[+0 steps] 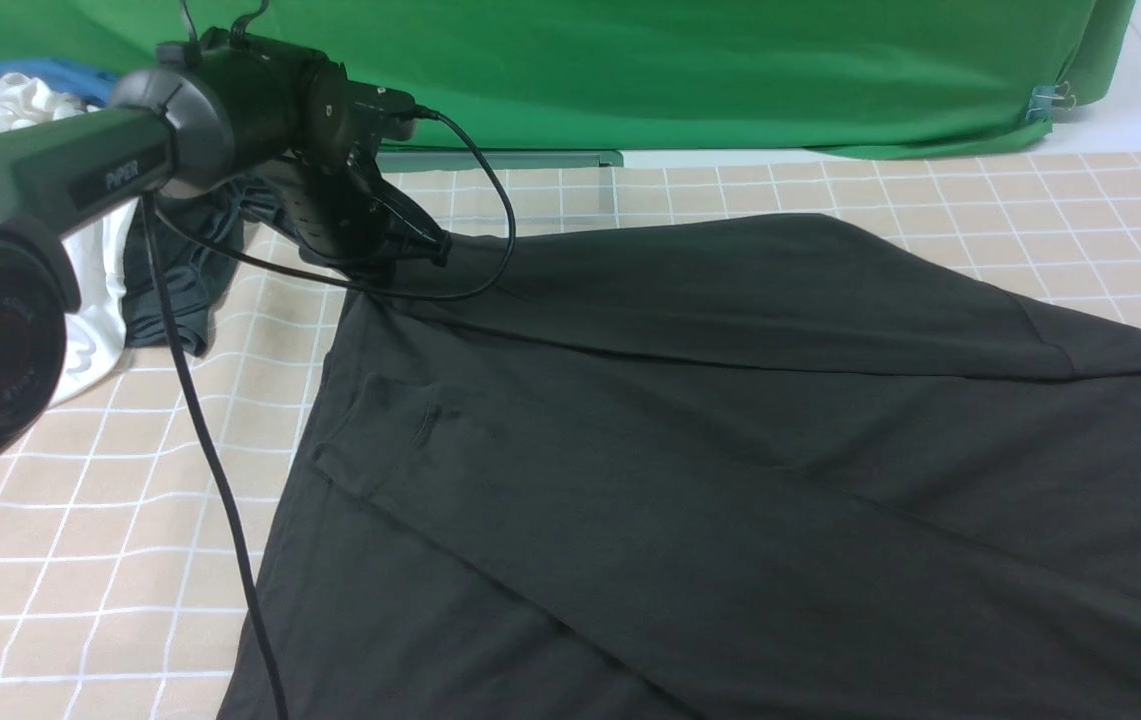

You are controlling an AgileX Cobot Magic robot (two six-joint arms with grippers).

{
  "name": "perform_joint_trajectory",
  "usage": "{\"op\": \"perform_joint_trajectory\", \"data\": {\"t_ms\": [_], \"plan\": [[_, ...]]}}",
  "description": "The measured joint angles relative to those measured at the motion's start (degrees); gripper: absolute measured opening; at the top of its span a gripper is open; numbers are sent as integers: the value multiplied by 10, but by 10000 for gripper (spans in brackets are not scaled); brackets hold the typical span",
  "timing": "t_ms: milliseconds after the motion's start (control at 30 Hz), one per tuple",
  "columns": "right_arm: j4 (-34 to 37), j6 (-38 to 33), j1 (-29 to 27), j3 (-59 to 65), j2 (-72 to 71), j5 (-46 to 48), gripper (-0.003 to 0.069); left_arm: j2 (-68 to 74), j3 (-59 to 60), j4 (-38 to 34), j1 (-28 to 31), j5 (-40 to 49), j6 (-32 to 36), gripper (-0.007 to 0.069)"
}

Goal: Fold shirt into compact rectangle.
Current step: 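Grab the top left corner of the dark shirt with the left gripper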

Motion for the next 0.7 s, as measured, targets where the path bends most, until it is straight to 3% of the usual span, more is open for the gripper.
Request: {"op": "perform_joint_trajectory", "data": {"t_ms": [67,167,300,367,600,700], "plan": [[0,0,0,0,0,0,91,0,0,-2,0,0,0,242],[0,0,0,0,0,0,91,0,0,-2,0,0,0,304],[0,1,0,0,0,0,91,0,0,-2,0,0,3,325],[0,1,0,0,0,0,91,0,0,-2,0,0,3,315],[0,1,0,0,0,0,91,3,0,-2,1,-1,3,108],[0,1,0,0,0,0,91,10,0,-2,1,0,3,62]]}}
